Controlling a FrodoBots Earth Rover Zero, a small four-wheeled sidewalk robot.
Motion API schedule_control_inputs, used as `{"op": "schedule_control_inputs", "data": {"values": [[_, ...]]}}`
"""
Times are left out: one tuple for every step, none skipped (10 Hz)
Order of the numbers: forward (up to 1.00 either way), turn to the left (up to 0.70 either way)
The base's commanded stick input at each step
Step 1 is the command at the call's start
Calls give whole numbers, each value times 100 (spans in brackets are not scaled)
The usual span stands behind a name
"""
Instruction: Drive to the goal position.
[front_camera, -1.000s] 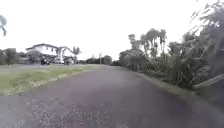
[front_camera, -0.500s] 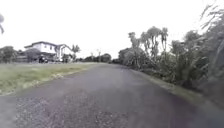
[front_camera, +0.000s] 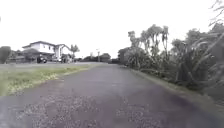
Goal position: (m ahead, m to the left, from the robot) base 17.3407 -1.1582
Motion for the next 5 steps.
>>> {"op": "schedule_control_inputs", "data": {"values": [[70, 0], [70, 0], [70, 0], [70, 0], [70, 0]]}}
